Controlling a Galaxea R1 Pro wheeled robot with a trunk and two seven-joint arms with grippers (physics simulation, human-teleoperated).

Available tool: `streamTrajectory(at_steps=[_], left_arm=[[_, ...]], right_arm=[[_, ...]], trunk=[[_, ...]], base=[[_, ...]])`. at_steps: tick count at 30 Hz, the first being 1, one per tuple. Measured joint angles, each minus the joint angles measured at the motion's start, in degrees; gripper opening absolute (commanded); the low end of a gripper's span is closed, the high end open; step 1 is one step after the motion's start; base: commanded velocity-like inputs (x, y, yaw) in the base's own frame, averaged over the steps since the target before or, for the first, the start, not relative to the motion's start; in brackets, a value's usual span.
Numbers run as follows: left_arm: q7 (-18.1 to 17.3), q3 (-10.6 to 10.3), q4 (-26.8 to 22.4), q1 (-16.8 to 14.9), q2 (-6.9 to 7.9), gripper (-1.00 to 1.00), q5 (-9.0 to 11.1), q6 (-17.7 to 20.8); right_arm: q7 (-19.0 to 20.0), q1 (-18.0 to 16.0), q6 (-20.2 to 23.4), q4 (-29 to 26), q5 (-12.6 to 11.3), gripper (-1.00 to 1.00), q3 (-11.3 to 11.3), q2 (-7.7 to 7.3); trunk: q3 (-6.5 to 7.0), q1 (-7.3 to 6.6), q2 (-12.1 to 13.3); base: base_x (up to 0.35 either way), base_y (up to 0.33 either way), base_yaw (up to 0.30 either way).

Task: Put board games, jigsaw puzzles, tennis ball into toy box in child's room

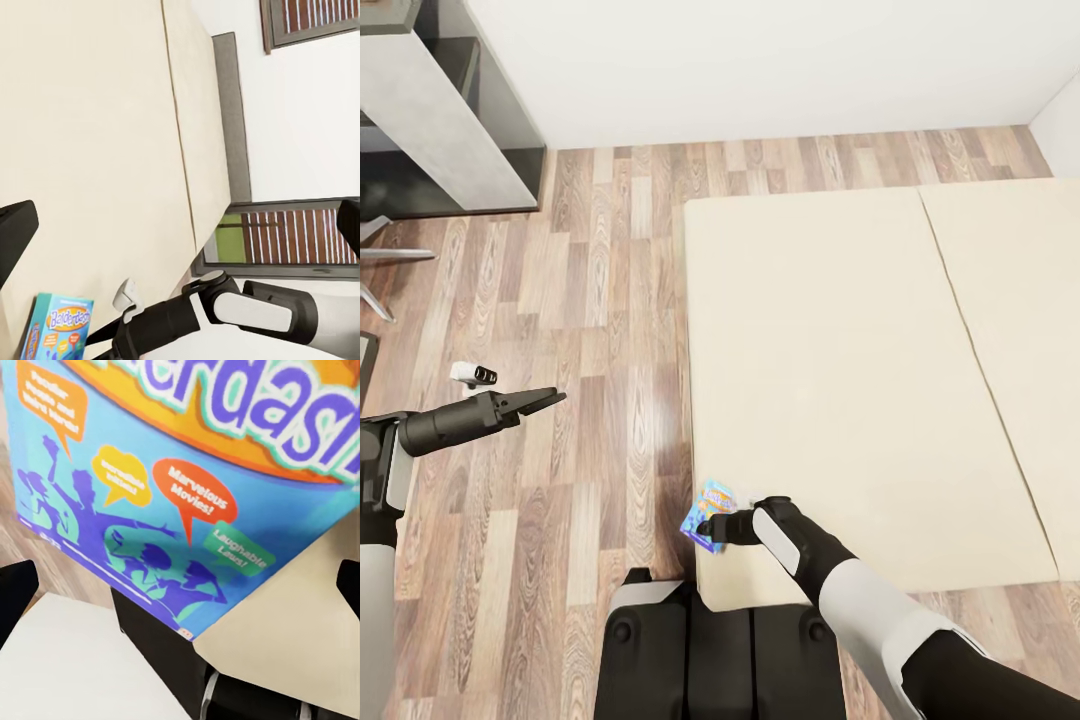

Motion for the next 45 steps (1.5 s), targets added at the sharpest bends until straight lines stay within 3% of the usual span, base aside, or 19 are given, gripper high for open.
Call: streamTrajectory(at_steps=[24,45], left_arm=[[0.00,0.00,0.08,0.04,-0.06,1.00,-0.06,-0.13],[0.00,0.00,0.35,0.03,-0.09,1.00,-0.07,-0.35]], right_arm=[[-0.07,0.10,0.20,0.56,0.05,1.00,0.01,0.00],[-0.07,0.12,4.15,0.02,0.53,1.00,0.37,0.00]], trunk=[[2.25,0.00,0.00],[4.26,0.00,0.00]], base=[[0.000,0.000,0.000],[0.000,0.000,0.000]])
